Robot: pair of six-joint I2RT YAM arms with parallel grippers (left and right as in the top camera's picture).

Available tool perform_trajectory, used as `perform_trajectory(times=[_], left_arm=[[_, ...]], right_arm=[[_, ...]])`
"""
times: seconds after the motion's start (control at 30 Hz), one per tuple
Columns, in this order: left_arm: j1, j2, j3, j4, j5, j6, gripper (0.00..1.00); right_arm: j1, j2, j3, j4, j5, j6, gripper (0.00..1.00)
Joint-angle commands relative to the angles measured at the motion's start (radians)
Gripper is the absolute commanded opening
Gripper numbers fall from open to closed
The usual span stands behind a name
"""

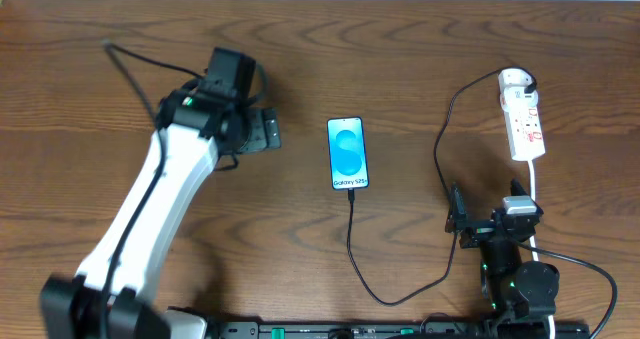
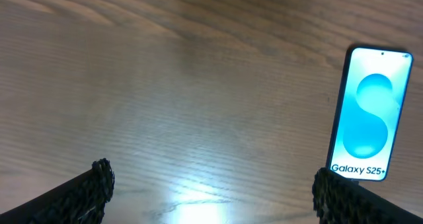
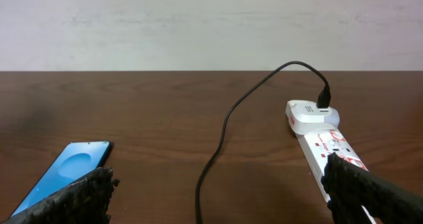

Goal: Plug charger to phone and switch on socket

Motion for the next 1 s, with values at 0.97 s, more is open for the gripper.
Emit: perform_trajectory(times=[0.97], left_arm=[[0.122,-0.895,-0.687,0.33,0.205,0.391,0.98]], right_arm=[[-0.006,-0.006,-0.002,-0.004,0.005,-0.011,0.99]])
